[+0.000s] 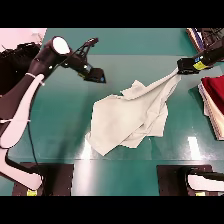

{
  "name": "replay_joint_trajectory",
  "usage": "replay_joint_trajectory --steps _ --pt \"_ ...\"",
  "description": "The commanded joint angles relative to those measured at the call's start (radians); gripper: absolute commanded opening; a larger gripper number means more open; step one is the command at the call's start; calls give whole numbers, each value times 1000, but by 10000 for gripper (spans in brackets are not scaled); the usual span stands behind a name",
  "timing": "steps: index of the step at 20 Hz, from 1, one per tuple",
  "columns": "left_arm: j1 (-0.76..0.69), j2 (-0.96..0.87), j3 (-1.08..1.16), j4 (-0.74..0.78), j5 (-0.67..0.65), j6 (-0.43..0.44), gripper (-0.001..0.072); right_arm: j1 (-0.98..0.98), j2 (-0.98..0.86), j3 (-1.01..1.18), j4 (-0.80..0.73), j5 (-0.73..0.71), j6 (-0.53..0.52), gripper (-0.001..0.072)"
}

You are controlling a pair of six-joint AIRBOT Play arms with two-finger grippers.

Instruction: Fold the shirts.

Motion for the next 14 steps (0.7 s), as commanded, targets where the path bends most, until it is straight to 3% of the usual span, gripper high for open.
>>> replay_joint_trajectory --steps 1,4,6,9,14 --pt "37 125 -247 13 18 -10 488 -10 2 1 0 0 -14 14" --pt "37 242 -549 -44 159 -23 488 -10 2 1 0 0 -14 14" --pt "37 276 -682 -134 222 24 488 -10 2 1 0 -1 -14 15" --pt "37 276 -785 -234 281 71 488 -7 2 1 1 0 -14 15" --pt "37 276 -810 -231 309 71 487 -7 2 1 2 4 -14 15"
